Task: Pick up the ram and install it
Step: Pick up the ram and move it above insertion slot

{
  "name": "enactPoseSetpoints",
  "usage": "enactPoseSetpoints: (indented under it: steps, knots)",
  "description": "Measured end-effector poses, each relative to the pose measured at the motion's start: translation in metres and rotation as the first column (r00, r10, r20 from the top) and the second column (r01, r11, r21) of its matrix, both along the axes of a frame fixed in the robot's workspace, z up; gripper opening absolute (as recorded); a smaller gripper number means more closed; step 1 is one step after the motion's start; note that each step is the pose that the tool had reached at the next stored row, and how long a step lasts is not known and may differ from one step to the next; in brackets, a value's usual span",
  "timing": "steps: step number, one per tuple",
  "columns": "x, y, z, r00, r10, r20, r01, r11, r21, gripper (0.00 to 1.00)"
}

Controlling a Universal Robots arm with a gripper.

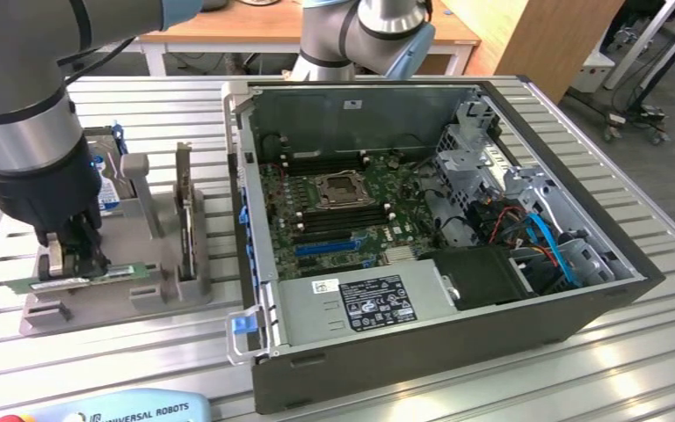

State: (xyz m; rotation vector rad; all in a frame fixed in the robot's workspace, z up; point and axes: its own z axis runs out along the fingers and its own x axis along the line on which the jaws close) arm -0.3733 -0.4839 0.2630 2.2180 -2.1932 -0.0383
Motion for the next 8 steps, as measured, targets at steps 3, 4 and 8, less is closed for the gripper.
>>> enactPoseSetpoints:
  steps: [3,4,8]
  knots:
    - [0.000,0.0000,0.0056,1.0000,0.000,0.0000,0.000,1.0000,0.0000,0.11]
    - [0.000,0.0000,0.0076,1.0000,0.000,0.0000,0.000,1.0000,0.0000,0.11]
    - [0.000,0.0000,0.0155,1.0000,0.000,0.0000,0.000,1.0000,0.0000,0.11]
